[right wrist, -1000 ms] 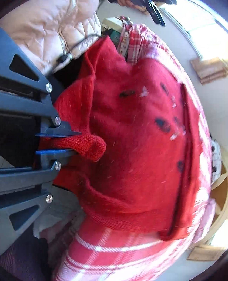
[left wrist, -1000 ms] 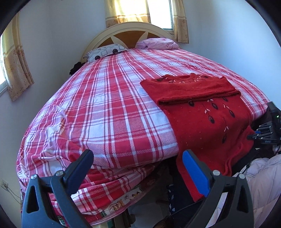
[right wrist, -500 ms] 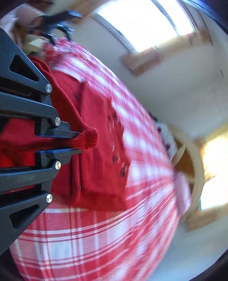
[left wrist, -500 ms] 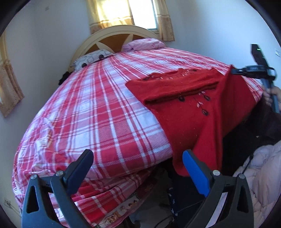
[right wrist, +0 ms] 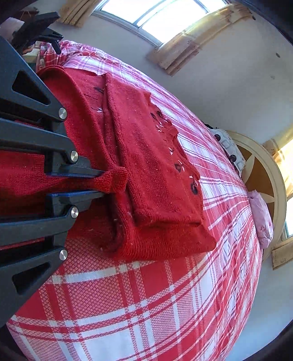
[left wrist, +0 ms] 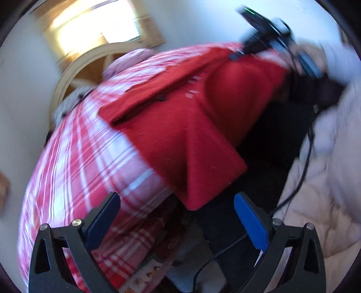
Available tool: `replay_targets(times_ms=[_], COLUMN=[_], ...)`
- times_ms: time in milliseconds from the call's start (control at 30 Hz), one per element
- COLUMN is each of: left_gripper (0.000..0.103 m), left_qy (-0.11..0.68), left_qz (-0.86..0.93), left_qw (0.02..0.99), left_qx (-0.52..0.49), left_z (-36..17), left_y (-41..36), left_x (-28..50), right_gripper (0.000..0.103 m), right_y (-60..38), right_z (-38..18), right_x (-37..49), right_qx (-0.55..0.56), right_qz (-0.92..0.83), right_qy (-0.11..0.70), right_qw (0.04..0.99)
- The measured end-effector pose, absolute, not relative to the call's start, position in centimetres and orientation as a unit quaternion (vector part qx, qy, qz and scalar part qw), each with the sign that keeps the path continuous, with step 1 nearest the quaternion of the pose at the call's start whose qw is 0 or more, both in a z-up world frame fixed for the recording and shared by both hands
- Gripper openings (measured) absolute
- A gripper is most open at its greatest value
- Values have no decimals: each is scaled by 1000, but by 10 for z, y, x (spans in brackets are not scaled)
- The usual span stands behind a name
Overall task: Fold small clothes
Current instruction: 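Pinch the folded sweater's edge with the right gripper, then grasp the sweater's other end with the left gripper while the right gripper holds its edge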
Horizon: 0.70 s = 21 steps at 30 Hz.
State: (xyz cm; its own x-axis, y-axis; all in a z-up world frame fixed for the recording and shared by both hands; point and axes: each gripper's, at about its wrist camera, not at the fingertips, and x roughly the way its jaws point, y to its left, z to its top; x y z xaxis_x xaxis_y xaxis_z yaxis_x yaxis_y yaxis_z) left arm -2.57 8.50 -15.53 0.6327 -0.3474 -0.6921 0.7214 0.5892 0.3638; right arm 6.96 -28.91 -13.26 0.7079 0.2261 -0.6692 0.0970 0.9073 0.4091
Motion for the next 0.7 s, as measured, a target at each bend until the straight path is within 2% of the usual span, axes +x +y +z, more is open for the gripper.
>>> replay_targets(times_ms=[267,333,400,433,467,500,567,700], left_gripper=[95,86,67,62,41,25,21,21], left_qy=[266,259,260,264,268,280,304,336], left_qz=[-329,-312,-298,-304,-315,-332,-355,-349], left_qw=[830,840,850,856,857,858,860,872], left_qx=[363,360,348,324,306,273,207,77], left_z=[-175,-175,-175,-170,-166,-158,-145,-123], left_y=[43,38,38,42,46,52,66,95], left_x=[-24,-20,-13,-11,-9,-6,6,40], right_gripper=[9,9,9,9,9,9,9,9], right_y=[-291,-290,-291,-291,-291,-291,-289,-286], right_z=[-133,-133,-134,-134,-134,-133,-133,-132], right_x=[70,69,68,68,68,67,65,65], right_qx=[227,226,226,226,225,223,216,204], right_qz=[35,35,37,37,37,38,38,38], right_qy=[378,378,378,377,377,376,376,376], right_qw=[897,897,897,897,898,898,900,903])
